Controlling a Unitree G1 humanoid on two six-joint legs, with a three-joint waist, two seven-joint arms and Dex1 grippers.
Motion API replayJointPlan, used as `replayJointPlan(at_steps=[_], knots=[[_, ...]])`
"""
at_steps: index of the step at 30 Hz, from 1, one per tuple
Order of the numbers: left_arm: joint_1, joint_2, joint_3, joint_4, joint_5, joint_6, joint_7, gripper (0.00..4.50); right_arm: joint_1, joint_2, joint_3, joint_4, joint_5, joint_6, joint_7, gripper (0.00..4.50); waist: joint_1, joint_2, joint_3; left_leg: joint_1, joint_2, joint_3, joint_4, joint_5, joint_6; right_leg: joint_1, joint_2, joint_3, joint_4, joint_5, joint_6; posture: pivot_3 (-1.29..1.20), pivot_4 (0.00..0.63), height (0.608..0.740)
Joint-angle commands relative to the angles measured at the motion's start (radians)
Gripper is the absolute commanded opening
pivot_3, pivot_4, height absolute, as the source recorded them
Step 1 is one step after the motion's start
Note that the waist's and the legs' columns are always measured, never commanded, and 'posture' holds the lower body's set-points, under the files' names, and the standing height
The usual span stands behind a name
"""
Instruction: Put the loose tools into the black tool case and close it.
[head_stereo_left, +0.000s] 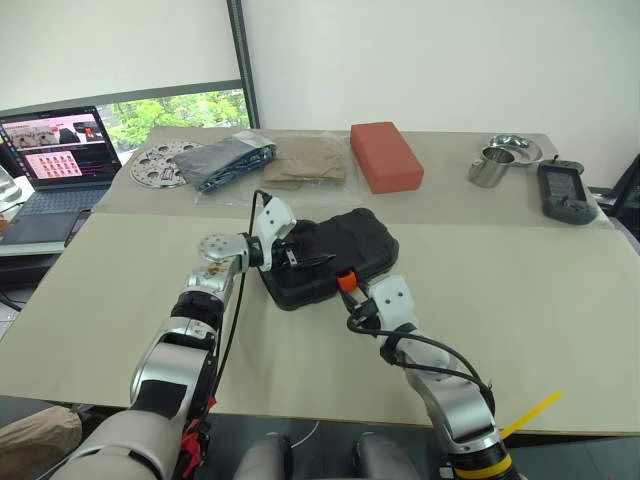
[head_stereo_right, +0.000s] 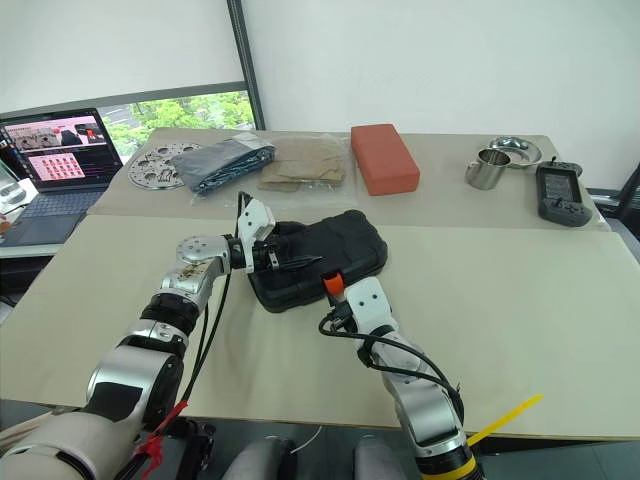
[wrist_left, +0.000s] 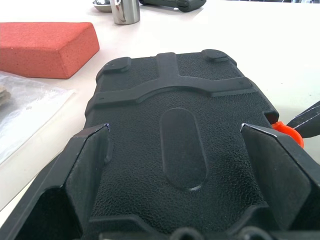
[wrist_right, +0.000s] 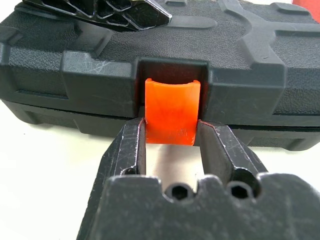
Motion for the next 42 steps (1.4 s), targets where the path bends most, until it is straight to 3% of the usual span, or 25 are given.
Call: replayJointPlan(at_steps=[1, 2, 5, 15, 21, 42], knots=[[0.037, 0.001, -0.025, 0.033, 0.032, 0.018, 0.002, 4.50, -0.011, 0.001, -0.033, -0.053, 0.032, 0.014, 0.020, 1.77, 0.000, 0.000, 0.000, 0.000, 0.000, 0.000, 0.000, 0.000, 0.000, 0.000, 0.000, 0.000, 0.000, 0.000, 0.000, 0.00, 0.150, 0.740], [0.037, -0.001, -0.026, 0.034, 0.032, 0.017, 0.004, 4.50, -0.016, 0.003, -0.034, -0.049, 0.028, 0.006, 0.017, 2.28, 0.001, 0.000, 0.000, 0.000, 0.000, 0.000, 0.000, 0.000, 0.000, 0.000, 0.000, 0.000, 0.000, 0.000, 0.000, 0.00, 0.150, 0.740], [0.037, -0.006, -0.026, 0.033, 0.031, 0.017, 0.006, 4.50, -0.027, 0.008, -0.026, -0.035, 0.010, -0.008, 0.006, 3.22, 0.001, 0.000, 0.000, 0.000, 0.000, 0.000, 0.000, 0.000, 0.000, 0.000, 0.000, 0.000, 0.000, 0.000, 0.000, 0.00, 0.150, 0.740], [0.029, -0.008, -0.023, 0.049, 0.032, 0.011, 0.009, 4.50, 0.033, -0.024, -0.057, -0.126, 0.025, 0.024, 0.018, 3.22, 0.003, 0.000, 0.000, 0.000, 0.000, 0.000, 0.000, 0.000, 0.000, 0.000, -0.001, 0.000, 0.000, 0.000, 0.000, 0.00, 0.150, 0.740], [0.029, -0.010, -0.024, 0.052, 0.032, 0.010, 0.011, 4.50, 0.041, -0.022, -0.028, -0.119, 0.016, 0.030, 0.025, 1.66, 0.002, 0.000, 0.000, 0.000, 0.000, 0.000, 0.000, 0.000, 0.000, 0.000, -0.001, 0.000, 0.000, 0.000, 0.000, 0.00, 0.150, 0.740], [0.039, -0.004, -0.023, 0.036, 0.031, 0.015, 0.013, 4.50, -0.060, 0.007, -0.002, 0.009, 0.006, 0.001, 0.022, 1.66, -0.004, 0.000, 0.000, 0.002, 0.000, 0.000, 0.000, 0.000, 0.000, 0.001, 0.000, 0.000, 0.001, 0.000, 0.000, 0.00, 0.150, 0.740]])
